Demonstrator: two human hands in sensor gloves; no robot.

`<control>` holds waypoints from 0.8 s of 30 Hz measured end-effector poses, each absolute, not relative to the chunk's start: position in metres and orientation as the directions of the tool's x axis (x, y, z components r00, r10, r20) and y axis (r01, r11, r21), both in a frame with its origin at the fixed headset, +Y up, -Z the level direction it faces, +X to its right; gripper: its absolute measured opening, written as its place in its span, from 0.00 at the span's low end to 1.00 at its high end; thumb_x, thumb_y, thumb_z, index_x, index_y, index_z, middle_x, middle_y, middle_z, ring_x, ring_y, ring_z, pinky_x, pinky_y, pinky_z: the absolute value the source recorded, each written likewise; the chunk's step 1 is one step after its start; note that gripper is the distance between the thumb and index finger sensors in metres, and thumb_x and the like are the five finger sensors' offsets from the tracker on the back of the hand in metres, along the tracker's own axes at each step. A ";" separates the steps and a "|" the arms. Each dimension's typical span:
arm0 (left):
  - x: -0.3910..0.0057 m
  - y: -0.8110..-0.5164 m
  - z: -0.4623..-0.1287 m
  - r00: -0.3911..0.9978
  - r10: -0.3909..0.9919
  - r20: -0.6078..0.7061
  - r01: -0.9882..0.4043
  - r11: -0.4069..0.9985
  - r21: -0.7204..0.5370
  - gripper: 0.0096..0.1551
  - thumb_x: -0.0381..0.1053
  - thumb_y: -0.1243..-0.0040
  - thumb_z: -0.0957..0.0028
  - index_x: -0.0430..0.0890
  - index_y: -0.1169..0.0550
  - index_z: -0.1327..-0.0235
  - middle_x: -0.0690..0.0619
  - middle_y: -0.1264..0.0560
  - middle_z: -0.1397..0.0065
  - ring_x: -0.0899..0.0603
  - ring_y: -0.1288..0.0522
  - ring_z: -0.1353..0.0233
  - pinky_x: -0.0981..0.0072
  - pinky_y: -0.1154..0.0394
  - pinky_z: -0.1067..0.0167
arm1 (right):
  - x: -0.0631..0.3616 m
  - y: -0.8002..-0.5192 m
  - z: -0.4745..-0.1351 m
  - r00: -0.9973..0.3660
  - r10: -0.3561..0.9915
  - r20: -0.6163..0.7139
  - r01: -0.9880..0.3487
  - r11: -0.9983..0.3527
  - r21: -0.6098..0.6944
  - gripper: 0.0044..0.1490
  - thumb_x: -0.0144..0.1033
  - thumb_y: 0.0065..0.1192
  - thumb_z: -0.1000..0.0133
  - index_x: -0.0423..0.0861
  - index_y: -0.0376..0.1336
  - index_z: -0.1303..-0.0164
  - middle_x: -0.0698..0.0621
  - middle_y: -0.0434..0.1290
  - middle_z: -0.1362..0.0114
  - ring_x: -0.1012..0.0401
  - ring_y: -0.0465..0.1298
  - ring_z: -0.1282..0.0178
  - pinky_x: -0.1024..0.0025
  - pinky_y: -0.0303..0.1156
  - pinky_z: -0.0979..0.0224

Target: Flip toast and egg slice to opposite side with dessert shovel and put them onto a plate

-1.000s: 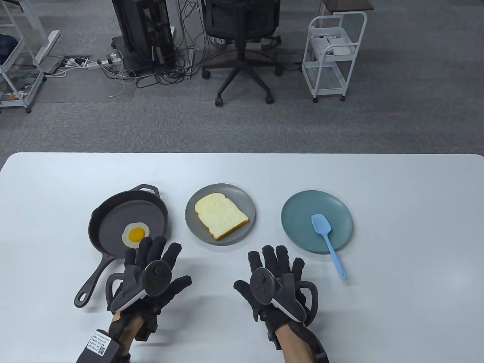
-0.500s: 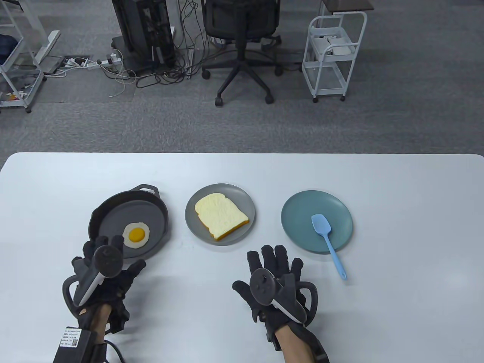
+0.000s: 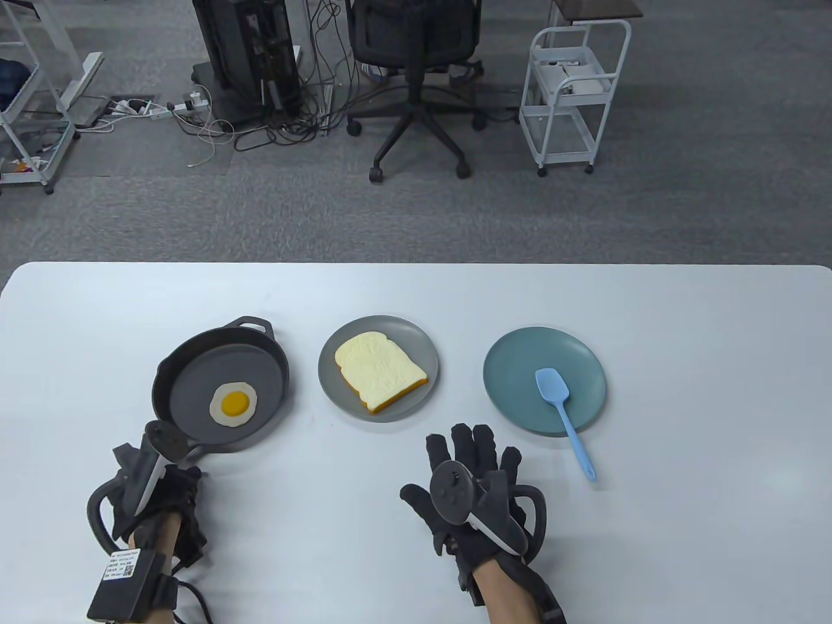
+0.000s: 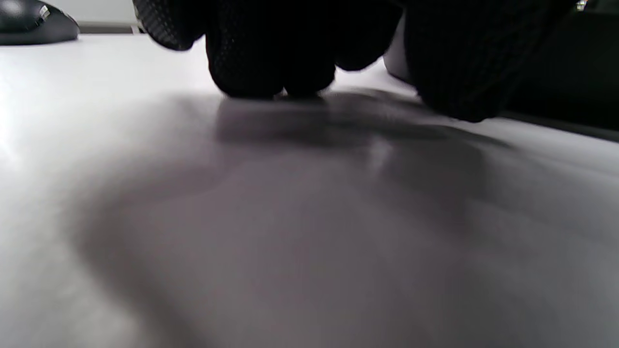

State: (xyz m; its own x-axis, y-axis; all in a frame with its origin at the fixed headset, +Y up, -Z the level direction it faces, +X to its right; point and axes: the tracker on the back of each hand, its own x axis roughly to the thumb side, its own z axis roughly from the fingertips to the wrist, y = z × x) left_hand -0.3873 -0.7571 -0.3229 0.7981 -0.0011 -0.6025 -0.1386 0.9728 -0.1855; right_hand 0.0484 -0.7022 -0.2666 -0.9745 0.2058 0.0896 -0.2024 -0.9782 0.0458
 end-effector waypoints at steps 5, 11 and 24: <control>-0.396 -0.758 -0.322 0.736 0.053 -0.675 -0.183 0.975 -0.124 0.29 0.60 0.32 0.59 0.58 0.21 0.41 0.60 0.15 0.65 0.48 0.17 0.67 0.53 0.20 0.49 | 0.049 -0.702 -0.267 -0.974 0.210 0.084 -0.206 -0.977 0.061 0.57 0.75 0.45 0.53 0.53 0.51 0.16 0.42 0.50 0.06 0.40 0.45 0.10 0.28 0.41 0.21; -0.401 -0.751 -0.317 0.717 0.085 -0.692 -0.176 0.982 -0.062 0.20 0.64 0.32 0.61 0.58 0.12 0.61 0.62 0.15 0.79 0.49 0.19 0.78 0.54 0.18 0.61 | 0.053 -0.703 -0.268 -0.973 0.222 0.070 -0.217 -0.974 0.067 0.57 0.75 0.46 0.53 0.53 0.51 0.16 0.42 0.50 0.06 0.40 0.45 0.10 0.28 0.41 0.21; -0.337 -0.701 -0.307 0.934 0.112 -0.340 -0.077 0.990 0.114 0.20 0.66 0.31 0.64 0.55 0.11 0.67 0.62 0.16 0.83 0.49 0.19 0.81 0.55 0.18 0.63 | 0.058 -0.698 -0.268 -0.947 0.308 0.087 -0.310 -0.951 -0.004 0.60 0.76 0.43 0.53 0.51 0.44 0.14 0.42 0.46 0.06 0.40 0.43 0.10 0.28 0.41 0.21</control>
